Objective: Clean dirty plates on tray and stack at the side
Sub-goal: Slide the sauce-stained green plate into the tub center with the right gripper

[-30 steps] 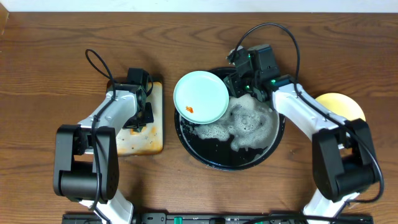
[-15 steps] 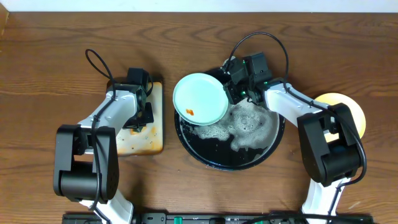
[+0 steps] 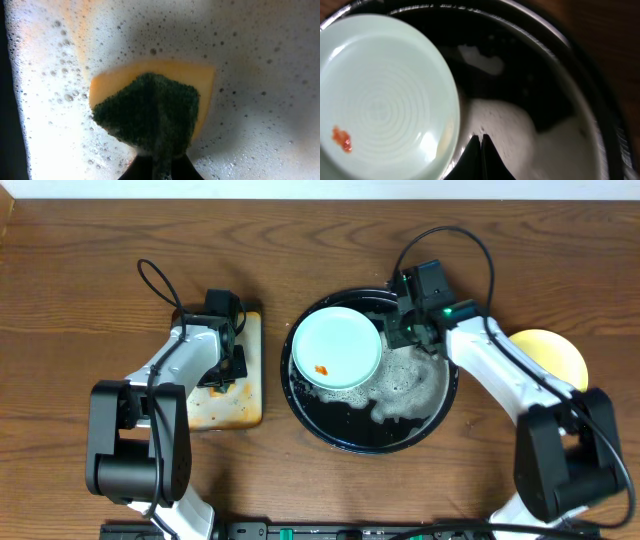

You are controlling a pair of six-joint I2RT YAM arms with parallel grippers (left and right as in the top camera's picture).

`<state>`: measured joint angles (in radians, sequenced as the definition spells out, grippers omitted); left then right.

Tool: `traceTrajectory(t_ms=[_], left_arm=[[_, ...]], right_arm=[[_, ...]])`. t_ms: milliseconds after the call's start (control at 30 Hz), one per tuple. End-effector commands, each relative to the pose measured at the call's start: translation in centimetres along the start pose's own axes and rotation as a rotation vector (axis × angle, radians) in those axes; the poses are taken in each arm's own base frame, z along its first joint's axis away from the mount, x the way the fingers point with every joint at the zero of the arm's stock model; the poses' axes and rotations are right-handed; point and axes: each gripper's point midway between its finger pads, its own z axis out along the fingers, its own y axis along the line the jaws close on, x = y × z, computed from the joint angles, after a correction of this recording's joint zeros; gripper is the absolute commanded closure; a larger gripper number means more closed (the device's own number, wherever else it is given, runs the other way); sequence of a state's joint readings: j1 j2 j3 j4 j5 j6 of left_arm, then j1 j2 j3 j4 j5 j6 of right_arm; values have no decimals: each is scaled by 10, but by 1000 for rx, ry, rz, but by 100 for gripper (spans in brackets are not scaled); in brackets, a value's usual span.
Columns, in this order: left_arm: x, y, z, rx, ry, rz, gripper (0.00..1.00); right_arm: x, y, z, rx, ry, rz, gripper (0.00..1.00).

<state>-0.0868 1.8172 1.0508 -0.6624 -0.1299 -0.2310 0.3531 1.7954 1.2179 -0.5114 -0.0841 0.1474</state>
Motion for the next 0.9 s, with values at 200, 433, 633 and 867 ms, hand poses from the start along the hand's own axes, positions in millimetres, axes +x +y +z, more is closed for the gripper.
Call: traceTrajectory(t_ms=[200, 433, 633, 867], left_arm=[[11, -3, 8, 19, 54, 17, 92], [11, -3, 8, 19, 54, 17, 92], [11, -3, 8, 19, 54, 17, 92], [11, -3, 8, 19, 54, 17, 92]], right_arm=[[-16, 53, -2, -256, -114, -479, 56], [-16, 55, 46, -261, -134, -558, 61], [-14, 53, 57, -258, -133, -549, 68], [-4, 47, 66, -236, -84, -532, 73]])
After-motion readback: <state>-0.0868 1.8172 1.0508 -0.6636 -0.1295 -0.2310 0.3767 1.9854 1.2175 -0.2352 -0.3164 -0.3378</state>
